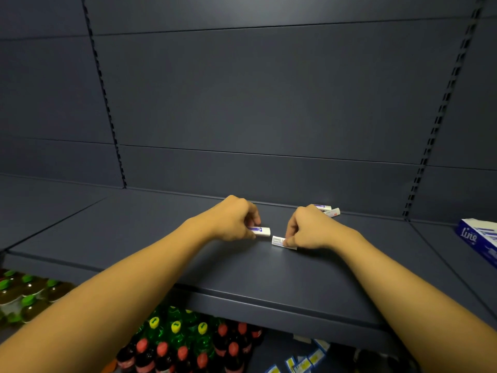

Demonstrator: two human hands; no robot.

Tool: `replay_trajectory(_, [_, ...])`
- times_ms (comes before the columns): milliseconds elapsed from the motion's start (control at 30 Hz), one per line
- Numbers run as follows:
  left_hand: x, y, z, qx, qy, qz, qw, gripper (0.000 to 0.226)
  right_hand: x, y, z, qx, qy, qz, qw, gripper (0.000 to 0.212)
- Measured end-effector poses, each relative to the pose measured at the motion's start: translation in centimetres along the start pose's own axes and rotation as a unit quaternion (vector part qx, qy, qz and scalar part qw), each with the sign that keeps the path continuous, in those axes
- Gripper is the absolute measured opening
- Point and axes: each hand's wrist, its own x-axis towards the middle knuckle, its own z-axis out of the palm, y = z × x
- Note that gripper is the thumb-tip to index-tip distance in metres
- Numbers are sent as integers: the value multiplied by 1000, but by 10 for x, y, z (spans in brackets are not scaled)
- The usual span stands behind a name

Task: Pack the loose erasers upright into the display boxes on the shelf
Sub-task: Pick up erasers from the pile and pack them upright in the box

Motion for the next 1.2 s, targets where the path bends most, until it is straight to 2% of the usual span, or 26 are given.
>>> replay_trajectory(167, [3,-2,1,-3,3,9,1000,21,-5,-5,-2,-34,-5,6,999,11])
replay_trajectory(333, [7,-4,3,-16,22,18,999,18,-12,-4,-7,-66,17,18,998,18])
replay_trajectory(467, [13,-2,2,-34,38,21,998,15,-19,2,-15,-70,33,38,996,16])
replay_trajectory(667, [34,8,8,-74,47,16,996,14,-27,18,-20,-75,148,100,981,18])
replay_trajectory(800, [55,19,15,-80,58,1,995,15,-34,33,-24,-113,194,157,962,17])
replay_trajectory(1200, [95,73,36,-43,67,42,996,14,-81,65,-32,-114,222,244,937,18])
